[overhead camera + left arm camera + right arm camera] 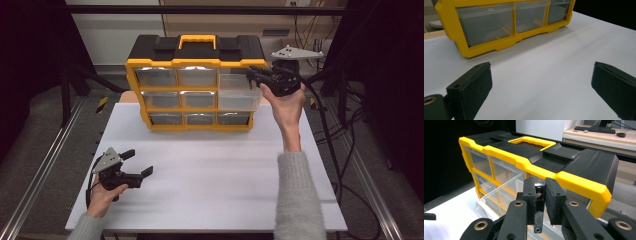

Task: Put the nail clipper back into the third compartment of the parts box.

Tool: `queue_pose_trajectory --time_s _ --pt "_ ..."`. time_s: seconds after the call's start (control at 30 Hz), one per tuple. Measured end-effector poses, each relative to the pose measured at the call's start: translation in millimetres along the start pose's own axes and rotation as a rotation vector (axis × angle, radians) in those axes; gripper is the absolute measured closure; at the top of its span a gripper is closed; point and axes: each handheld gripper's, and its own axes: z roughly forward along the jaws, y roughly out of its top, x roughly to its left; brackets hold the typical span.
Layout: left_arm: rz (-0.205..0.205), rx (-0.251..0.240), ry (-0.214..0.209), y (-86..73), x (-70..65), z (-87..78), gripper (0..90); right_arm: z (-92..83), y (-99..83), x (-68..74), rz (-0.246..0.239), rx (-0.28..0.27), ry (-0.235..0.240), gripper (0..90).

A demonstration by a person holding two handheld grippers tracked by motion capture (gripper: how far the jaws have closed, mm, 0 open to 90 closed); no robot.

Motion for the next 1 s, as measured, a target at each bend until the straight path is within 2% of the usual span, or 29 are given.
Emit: queue_pose_trajectory --time_s 0.77,1.0 --pt "0.004 0.003 0.0 -0.1 0.2 0.4 3.2 7.0 -22.2 -4.8 0.013 0.057 -0.001 79.1" --pt "0.001 0.004 0.0 -0.2 0.1 0.4 3.2 8.3 -25.1 -4.9 -0.005 0.091 0.002 78.9"
